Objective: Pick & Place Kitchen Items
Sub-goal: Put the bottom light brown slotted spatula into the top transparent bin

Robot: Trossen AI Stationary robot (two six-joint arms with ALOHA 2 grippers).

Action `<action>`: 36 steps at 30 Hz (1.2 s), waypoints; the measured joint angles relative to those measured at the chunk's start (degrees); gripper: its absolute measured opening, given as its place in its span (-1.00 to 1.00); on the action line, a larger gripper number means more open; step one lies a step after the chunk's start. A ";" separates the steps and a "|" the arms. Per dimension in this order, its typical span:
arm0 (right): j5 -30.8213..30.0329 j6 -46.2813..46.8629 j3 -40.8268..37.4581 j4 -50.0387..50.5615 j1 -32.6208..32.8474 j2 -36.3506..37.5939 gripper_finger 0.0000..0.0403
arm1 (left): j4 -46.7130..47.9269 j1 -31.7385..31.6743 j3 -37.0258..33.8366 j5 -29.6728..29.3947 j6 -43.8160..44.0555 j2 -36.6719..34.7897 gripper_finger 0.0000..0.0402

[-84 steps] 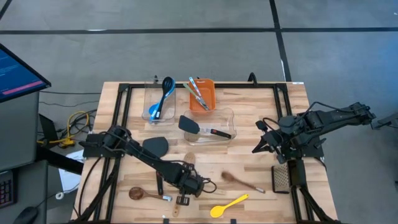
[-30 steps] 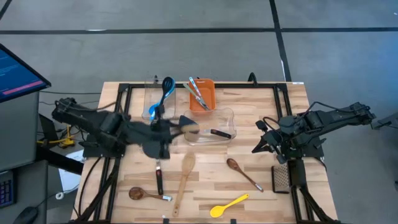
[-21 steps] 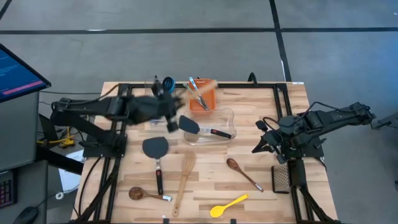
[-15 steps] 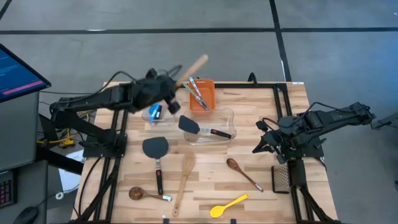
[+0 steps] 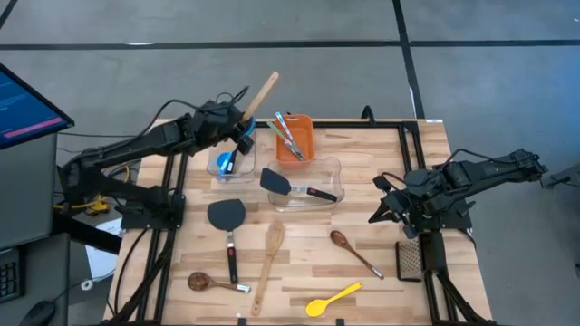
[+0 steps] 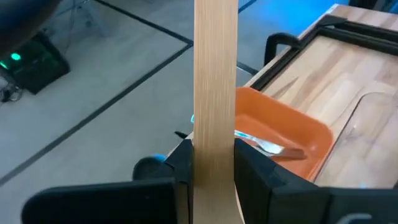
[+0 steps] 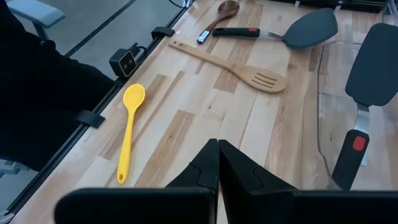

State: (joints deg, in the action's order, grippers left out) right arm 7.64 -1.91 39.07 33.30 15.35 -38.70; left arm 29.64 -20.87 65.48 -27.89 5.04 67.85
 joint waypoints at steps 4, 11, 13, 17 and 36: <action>-0.06 -0.13 0.02 1.14 0.00 0.00 -1.00 | -9.22 -3.96 -7.39 3.62 0.15 -3.20 -0.71; -0.07 -0.13 0.00 1.46 0.00 0.00 -1.00 | -11.88 -10.15 -15.83 9.01 4.30 -4.89 -0.71; -0.09 -0.15 0.00 1.48 0.00 0.00 -1.00 | -12.18 -11.26 -17.70 9.52 4.81 -4.85 -0.71; -0.13 -0.15 0.00 1.49 0.00 0.00 -1.00 | -14.91 -12.88 -21.49 9.70 6.96 -4.85 -0.71; -0.19 -0.13 0.00 1.49 0.00 0.00 -1.00 | -31.94 -16.23 -40.24 14.81 15.01 -4.80 -0.71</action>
State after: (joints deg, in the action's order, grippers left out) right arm 7.45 -2.04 39.07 34.79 15.35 -38.70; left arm -2.30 -37.10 25.25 -13.08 20.05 63.05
